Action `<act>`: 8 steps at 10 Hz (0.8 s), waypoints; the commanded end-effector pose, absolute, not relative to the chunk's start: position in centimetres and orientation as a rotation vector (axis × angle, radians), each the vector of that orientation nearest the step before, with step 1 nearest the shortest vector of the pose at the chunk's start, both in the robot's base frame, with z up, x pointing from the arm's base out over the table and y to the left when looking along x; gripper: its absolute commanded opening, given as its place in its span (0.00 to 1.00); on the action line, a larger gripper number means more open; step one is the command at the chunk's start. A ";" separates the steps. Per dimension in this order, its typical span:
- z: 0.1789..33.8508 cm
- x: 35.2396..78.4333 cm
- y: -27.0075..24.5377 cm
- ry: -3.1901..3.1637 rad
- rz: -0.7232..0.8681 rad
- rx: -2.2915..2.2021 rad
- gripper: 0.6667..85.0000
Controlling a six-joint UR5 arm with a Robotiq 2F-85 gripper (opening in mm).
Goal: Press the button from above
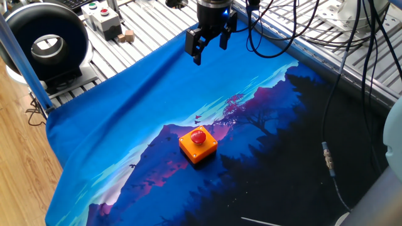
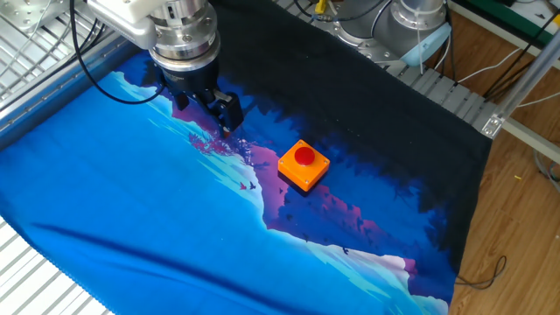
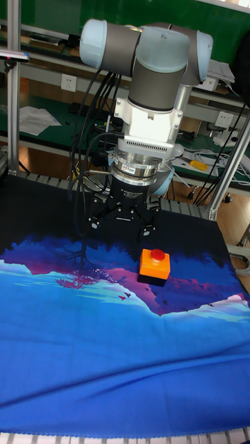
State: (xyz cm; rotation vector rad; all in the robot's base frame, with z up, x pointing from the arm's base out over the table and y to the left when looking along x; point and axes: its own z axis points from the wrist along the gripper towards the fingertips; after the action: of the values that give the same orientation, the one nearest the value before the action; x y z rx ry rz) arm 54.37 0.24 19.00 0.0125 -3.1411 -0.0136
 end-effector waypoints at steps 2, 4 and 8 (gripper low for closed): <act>19.9 61.1 -1.4 -3.362 0.164 0.414 0.00; 19.8 61.1 -1.4 -3.363 0.165 0.417 0.00; 19.8 61.1 -1.4 -3.362 0.167 0.417 0.00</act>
State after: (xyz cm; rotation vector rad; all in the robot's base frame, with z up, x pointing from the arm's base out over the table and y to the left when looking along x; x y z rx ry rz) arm 60.42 -1.40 19.51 0.3799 -3.3391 0.1595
